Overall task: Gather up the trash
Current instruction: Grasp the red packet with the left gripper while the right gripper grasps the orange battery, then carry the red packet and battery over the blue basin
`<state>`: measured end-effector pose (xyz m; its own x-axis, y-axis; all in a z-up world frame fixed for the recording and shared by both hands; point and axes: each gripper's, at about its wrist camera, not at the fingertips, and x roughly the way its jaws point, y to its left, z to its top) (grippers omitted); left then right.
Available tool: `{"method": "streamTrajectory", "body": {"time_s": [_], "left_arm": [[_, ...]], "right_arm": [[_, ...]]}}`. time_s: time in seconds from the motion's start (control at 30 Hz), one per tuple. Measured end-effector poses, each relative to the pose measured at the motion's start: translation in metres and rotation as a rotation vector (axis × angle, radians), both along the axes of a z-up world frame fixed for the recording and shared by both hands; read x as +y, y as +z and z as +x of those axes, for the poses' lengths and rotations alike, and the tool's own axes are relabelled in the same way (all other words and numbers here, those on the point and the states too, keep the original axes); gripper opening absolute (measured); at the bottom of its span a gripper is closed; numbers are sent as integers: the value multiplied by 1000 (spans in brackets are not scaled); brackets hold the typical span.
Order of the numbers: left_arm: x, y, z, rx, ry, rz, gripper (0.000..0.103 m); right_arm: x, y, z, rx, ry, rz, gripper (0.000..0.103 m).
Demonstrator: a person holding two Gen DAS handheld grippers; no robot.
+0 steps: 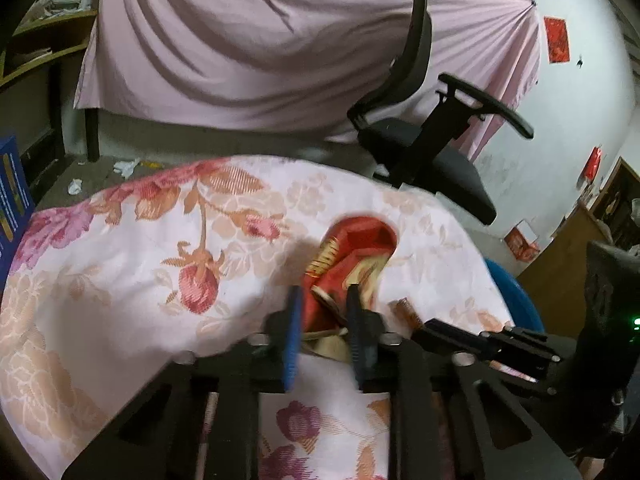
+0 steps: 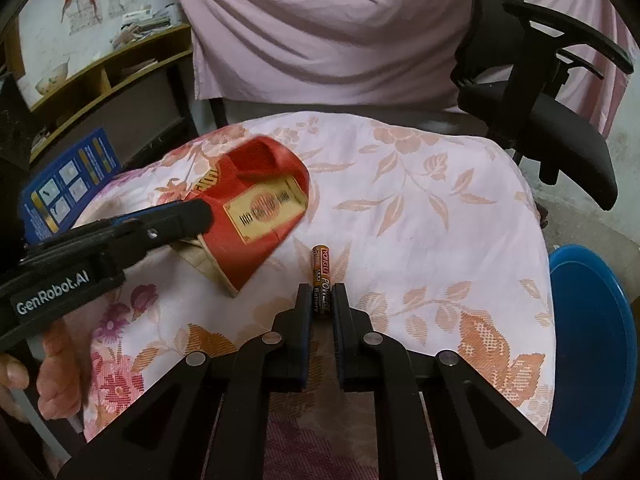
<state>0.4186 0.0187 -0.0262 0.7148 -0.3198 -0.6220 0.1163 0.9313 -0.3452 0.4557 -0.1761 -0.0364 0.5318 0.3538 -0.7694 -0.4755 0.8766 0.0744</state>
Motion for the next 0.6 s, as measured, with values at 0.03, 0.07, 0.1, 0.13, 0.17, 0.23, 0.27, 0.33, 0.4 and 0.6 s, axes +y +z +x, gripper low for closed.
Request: {"method": "streamTrajectory", "body": {"time_s": [0.03, 0.07, 0.1, 0.13, 0.17, 0.23, 0.27, 0.33, 0.4, 0.6], "left_arm": [[-1, 2, -1, -4, -2, -3, 12], [-2, 2, -1, -6, -2, 4, 12], [-4, 3, -1, -9, -1, 16, 12], [-5, 3, -1, -13, -1, 23, 12], [-6, 4, -2, -16, -2, 21, 12], [-7, 5, -3, -24, -6, 13, 11], [-8, 6, -4, -29, -7, 8, 10], [-10, 8, -6, -44, -10, 5, 9], [-11, 10, -8, -60, -9, 3, 8], [-19, 23, -16, -139, 17, 12, 5]], "right_arm": [[-1, 1, 0, -4, -6, 6, 8], [-3, 2, -1, -9, -13, 13, 8], [-3, 2, -1, -12, -18, 17, 8], [-4, 3, -2, -16, -22, 20, 8], [-5, 4, -2, -21, -28, 23, 8], [-7, 5, -3, -32, -38, 28, 8], [-8, 6, -4, -38, -44, 30, 8], [-10, 9, -5, -52, -58, 39, 8], [-13, 11, -7, -68, -72, 52, 8], [-24, 18, -9, -106, -107, 108, 8]]}}
